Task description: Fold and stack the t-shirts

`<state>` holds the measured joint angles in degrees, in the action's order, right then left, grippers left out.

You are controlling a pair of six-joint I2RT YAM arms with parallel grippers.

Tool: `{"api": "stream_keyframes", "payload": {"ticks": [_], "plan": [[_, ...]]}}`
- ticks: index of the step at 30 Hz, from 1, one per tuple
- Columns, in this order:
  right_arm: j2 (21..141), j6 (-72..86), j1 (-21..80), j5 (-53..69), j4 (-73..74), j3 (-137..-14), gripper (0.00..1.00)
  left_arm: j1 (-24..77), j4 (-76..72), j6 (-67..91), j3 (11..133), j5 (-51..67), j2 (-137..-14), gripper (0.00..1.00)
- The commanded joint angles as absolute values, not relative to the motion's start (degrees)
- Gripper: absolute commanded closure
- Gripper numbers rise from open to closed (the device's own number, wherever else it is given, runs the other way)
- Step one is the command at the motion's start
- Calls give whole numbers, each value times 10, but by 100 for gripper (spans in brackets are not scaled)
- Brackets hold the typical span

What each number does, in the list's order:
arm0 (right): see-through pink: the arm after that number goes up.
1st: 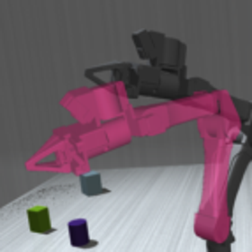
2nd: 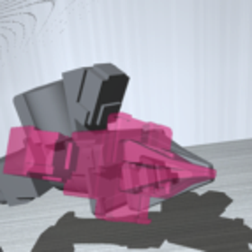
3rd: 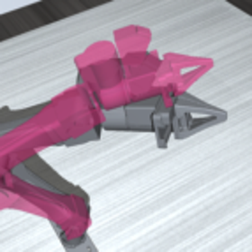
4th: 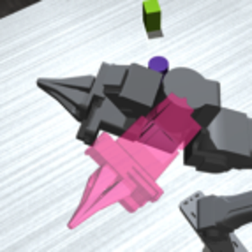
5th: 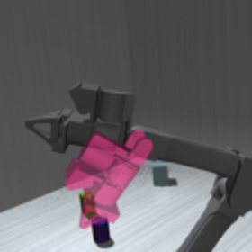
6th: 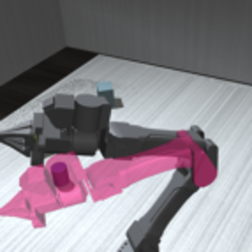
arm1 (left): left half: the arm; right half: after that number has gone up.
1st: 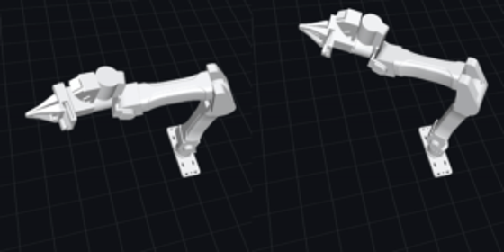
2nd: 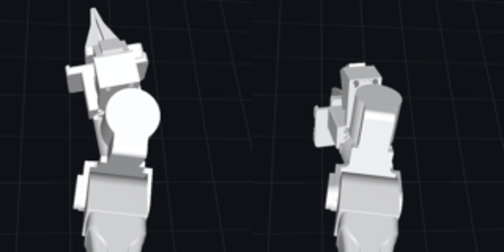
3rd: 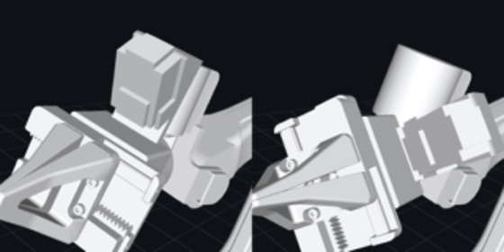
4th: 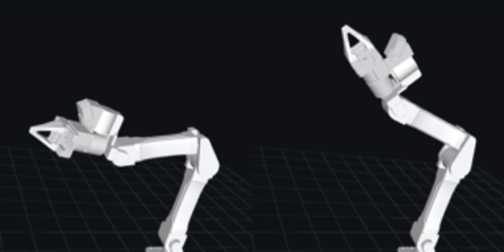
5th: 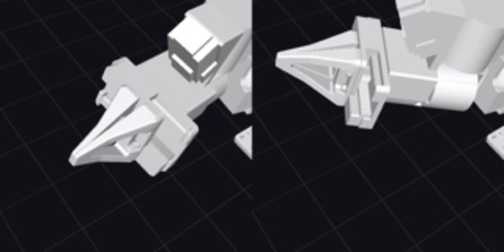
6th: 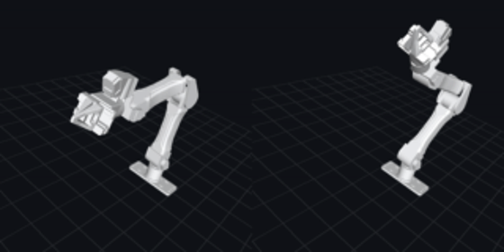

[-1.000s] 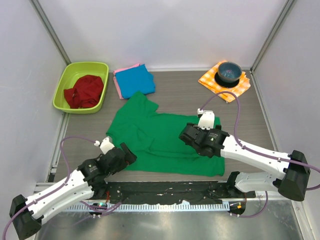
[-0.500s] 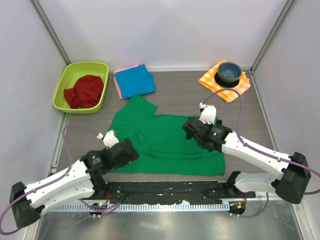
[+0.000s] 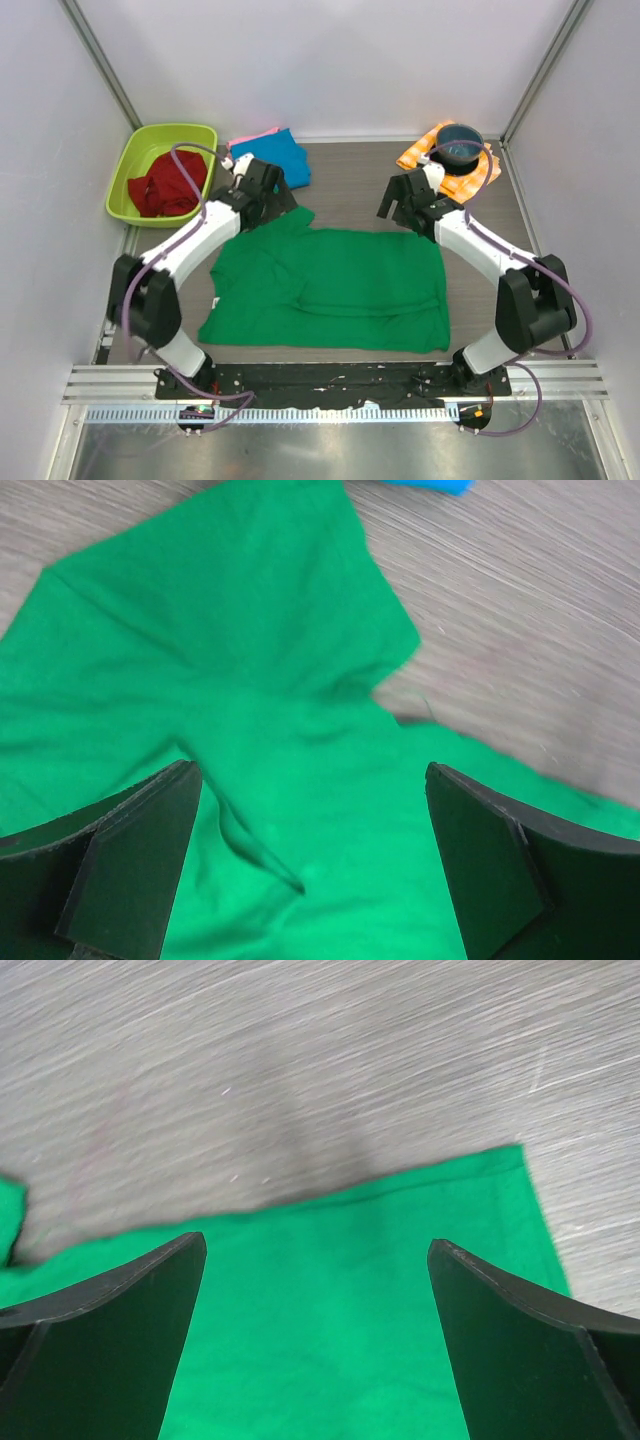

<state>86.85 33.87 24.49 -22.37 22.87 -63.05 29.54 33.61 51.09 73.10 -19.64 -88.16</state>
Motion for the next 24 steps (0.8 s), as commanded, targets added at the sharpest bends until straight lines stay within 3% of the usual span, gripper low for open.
{"api": "stream_keyframes", "payload": {"ticks": [1, 9, 15, 24], "plan": [[899, 315, 195, -204, 181, -657, 1, 214, 304, 442, 789, -113, -985, 0], [875, 310, 162, -192, 171, -644, 4, 131, 244, 386, 874, -73, -1096, 0], [840, 312, 162, -169, 150, -612, 5, 127, 231, 331, 994, -36, -1193, 8], [850, 310, 162, -167, 151, -610, 5, 128, 227, 330, 1022, -2, -1239, 13]]}}
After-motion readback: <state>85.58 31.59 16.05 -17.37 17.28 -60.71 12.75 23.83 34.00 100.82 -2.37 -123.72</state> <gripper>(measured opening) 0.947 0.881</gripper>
